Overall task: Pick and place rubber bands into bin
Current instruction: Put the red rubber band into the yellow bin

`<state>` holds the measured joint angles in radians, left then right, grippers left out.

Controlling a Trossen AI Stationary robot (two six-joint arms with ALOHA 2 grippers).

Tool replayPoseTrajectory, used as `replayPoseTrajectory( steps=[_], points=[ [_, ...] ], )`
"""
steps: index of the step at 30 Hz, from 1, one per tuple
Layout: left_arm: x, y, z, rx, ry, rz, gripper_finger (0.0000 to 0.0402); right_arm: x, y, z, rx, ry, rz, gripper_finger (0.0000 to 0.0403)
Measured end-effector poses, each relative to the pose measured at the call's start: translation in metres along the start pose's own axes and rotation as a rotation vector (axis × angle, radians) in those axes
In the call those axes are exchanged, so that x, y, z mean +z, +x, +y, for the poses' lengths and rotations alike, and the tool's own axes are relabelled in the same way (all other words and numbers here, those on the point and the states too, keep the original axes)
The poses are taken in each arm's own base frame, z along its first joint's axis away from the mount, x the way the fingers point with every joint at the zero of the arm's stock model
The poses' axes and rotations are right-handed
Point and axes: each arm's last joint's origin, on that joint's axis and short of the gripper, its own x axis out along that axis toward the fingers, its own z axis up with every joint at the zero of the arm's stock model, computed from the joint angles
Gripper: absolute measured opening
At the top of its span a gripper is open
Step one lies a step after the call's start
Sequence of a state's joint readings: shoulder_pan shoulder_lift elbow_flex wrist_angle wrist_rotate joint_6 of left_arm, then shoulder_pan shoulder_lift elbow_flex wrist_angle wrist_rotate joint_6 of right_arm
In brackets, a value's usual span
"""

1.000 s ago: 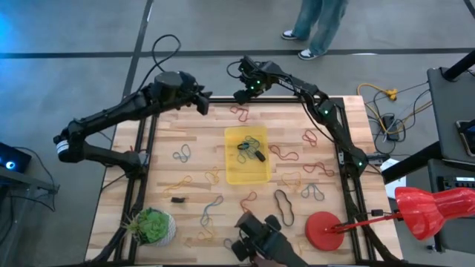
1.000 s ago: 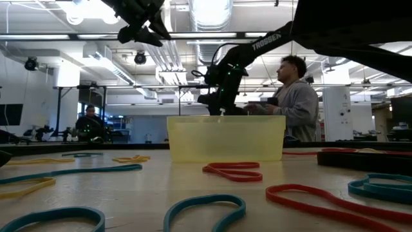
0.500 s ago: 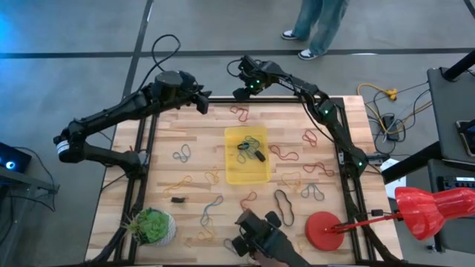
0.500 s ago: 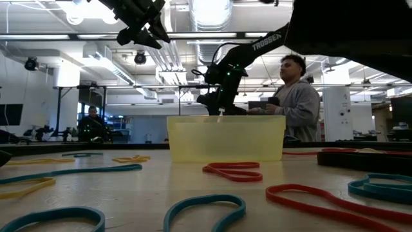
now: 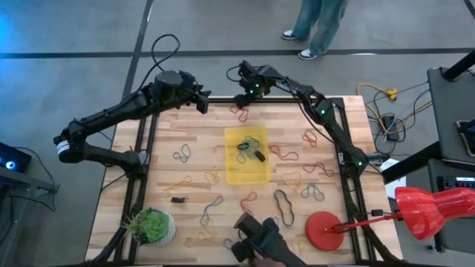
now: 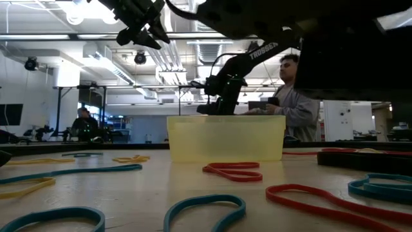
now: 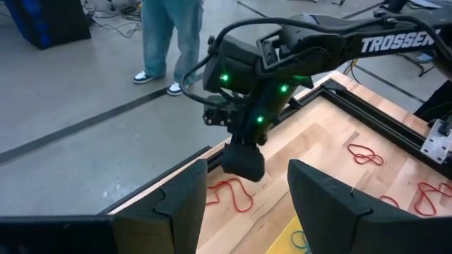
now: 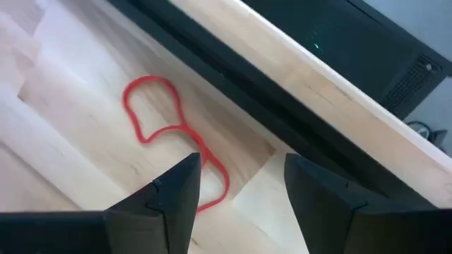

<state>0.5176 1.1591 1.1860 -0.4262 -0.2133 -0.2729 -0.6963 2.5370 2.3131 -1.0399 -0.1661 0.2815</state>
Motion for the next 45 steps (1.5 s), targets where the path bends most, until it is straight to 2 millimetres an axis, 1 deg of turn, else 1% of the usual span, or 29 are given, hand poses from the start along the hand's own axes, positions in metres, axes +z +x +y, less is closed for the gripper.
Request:
replayPoseTrajectory(
  steps=[4, 8, 11, 15, 19, 22, 26, 30, 34, 41, 45],
  points=[
    [0.0, 0.0, 0.0, 0.002, -0.001, 0.001, 0.0183, -0.003, 0.002, 0.008, 0.003, -0.051, 0.004, 0.0192],
    [0.0, 0.0, 0.0, 0.001, -0.001, 0.001, 0.0183, -0.007, 0.012, 0.013, 0.001, -0.093, 0.022, 0.0192],
    [0.0, 0.0, 0.0, 0.001, 0.0, 0.001, 0.0183, -0.006, 0.014, 0.012, 0.008, -0.103, 0.018, 0.0192],
    [0.0, 0.0, 0.0, 0.001, -0.001, 0.002, 0.0183, -0.004, 0.012, 0.006, 0.083, -0.087, 0.021, 0.0192],
    [0.0, 0.0, 0.0, 0.0, -0.001, 0.002, 0.0183, -0.007, 0.017, 0.001, 0.095, -0.075, 0.052, 0.0192],
    [0.0, 0.0, 0.0, 0.0, -0.001, 0.002, 0.0183, -0.011, 0.023, -0.001, 0.157, -0.065, 0.087, 0.0192],
    [0.0, 0.0, 0.0, -0.001, -0.001, 0.002, 0.0183, -0.012, 0.025, -0.002, 0.21, -0.055, 0.104, 0.0191],
    [0.0, 0.0, 0.0, -0.001, -0.002, 0.002, 0.0183, -0.013, 0.026, -0.002, 0.215, -0.055, 0.106, 0.0186],
    [-0.001, 0.0, 0.0, -0.001, -0.003, 0.002, 0.0183, -0.013, 0.026, -0.002, 0.216, -0.064, 0.103, 0.0155],
    [-0.001, 0.0, 0.0, 0.0, -0.004, 0.003, 0.0183, -0.015, 0.03, -0.006, 0.139, -0.084, 0.094, 0.0059],
    [-0.001, 0.0, 0.0, 0.0, -0.003, 0.003, 0.0183, -0.016, 0.032, -0.009, 0.112, -0.078, 0.094, 0.0017]
  ],
)
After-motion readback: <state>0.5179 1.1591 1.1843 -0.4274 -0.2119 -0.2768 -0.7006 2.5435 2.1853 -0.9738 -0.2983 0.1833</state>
